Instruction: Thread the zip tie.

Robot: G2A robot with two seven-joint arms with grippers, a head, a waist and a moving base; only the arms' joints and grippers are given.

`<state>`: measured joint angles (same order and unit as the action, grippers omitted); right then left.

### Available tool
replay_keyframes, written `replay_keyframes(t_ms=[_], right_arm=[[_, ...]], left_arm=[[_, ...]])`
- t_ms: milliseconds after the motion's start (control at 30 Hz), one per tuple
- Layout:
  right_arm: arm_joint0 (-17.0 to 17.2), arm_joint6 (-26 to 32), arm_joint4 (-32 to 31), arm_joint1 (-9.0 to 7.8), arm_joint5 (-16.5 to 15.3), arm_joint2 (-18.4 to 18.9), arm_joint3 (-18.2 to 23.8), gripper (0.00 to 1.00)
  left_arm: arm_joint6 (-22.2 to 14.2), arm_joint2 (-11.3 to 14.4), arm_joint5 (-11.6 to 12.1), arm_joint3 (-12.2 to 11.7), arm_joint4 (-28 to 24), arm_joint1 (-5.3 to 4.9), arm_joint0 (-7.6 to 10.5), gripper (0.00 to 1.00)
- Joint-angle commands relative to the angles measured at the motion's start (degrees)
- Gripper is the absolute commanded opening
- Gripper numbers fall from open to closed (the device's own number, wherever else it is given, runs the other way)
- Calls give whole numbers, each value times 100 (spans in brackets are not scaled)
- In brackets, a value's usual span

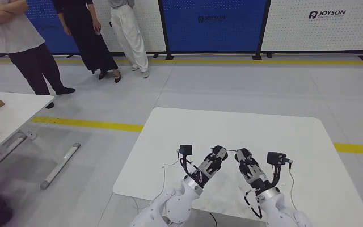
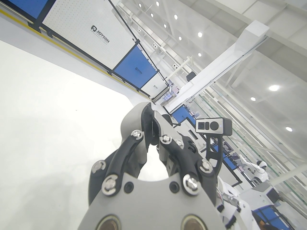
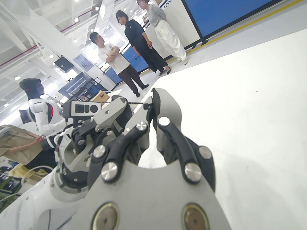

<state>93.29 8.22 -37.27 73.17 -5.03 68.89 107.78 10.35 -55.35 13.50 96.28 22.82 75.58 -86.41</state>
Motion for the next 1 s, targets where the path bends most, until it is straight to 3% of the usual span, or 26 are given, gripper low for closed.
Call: replay_keyframes(t_ms=[0,33,100,233,267,367,500,667,967], right_arm=[[1,13,16,-1,-3,8,17,19],[2,22,29,-2,-10,11,28,30],[5,39,32,-4,-21,15,39,43],[18,58,15,-10,-54,20,68,50],[24,52,16,-11,-65,27,80,69],[60,16,11,-18,-98,62,108,98],[152,-50,-75,-35,-162,127,127,100],[205,-154,-185,-40,-12,191,89,100],[200,-216,-216,-37,68,211,93,100]], left_arm=[[4,19,-13,-8,0,6,13,0],[8,30,-24,-13,-8,10,23,0],[15,49,-44,-29,-21,18,42,0],[31,93,-67,-57,-33,33,72,0],[63,93,-75,-55,-67,38,77,0],[195,77,-93,-28,-207,55,74,0],[343,25,-43,14,-475,71,32,0],[336,-16,-9,35,-897,90,4,0],[336,-16,-9,35,-897,90,4,0]])
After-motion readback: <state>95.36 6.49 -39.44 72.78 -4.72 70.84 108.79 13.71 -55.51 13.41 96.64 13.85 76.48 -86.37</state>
